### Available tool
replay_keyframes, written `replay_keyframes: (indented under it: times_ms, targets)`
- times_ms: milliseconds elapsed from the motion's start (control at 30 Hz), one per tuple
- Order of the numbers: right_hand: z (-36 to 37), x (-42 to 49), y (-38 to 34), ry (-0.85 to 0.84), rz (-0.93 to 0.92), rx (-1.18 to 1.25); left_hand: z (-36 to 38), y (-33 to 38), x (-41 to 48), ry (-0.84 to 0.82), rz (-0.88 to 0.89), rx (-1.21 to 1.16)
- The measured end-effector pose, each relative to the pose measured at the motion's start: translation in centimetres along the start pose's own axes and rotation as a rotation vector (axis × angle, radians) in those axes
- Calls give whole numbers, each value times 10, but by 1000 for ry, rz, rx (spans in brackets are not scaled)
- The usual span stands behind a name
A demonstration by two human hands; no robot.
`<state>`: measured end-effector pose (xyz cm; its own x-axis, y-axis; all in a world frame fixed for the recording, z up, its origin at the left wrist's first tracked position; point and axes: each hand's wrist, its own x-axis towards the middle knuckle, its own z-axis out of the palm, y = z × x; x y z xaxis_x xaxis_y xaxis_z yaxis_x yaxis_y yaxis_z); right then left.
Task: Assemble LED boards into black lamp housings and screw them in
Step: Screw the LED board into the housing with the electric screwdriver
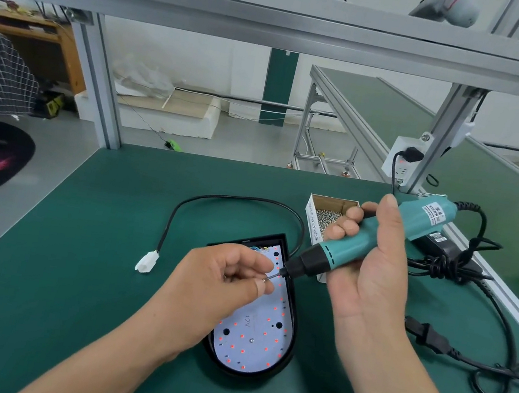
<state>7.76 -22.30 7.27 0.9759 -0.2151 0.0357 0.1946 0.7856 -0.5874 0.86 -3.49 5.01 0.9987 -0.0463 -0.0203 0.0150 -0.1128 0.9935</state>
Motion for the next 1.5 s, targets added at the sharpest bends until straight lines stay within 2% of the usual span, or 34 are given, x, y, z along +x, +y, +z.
replay_keyframes:
  times_ms: [367, 667, 967, 1033, 1133, 1267, 1333, 1433, 1500]
  targets:
    - [1, -2, 0, -88, -25, -89, 1, -7, -1, -10, 17, 141]
    - [-4, 3, 2, 26, 35, -25, 2, -6, -1, -7, 19, 154]
    - [-6, 6, 1, 39, 31, -11, -1, -7, -1, -54, 6, 171]
    - [-7, 7, -1, 43, 19, 8, -6, -8, 2, -17, 26, 204]
    - [-8, 11, -6, 46, -8, 41, -12, -13, 7, 119, 70, 337]
    - [-11, 17, -12, 51, -41, 65, -9, -12, 15, 277, 118, 806]
    - [-12, 20, -14, 58, -49, 76, -11, -7, 23, 327, 142, 962]
    - [-13, 22, -14, 75, -65, 72, -14, -5, 36, 303, 17, 1038]
    - [-13, 22, -13, 77, -75, 72, -15, -8, 41, 243, -76, 1006]
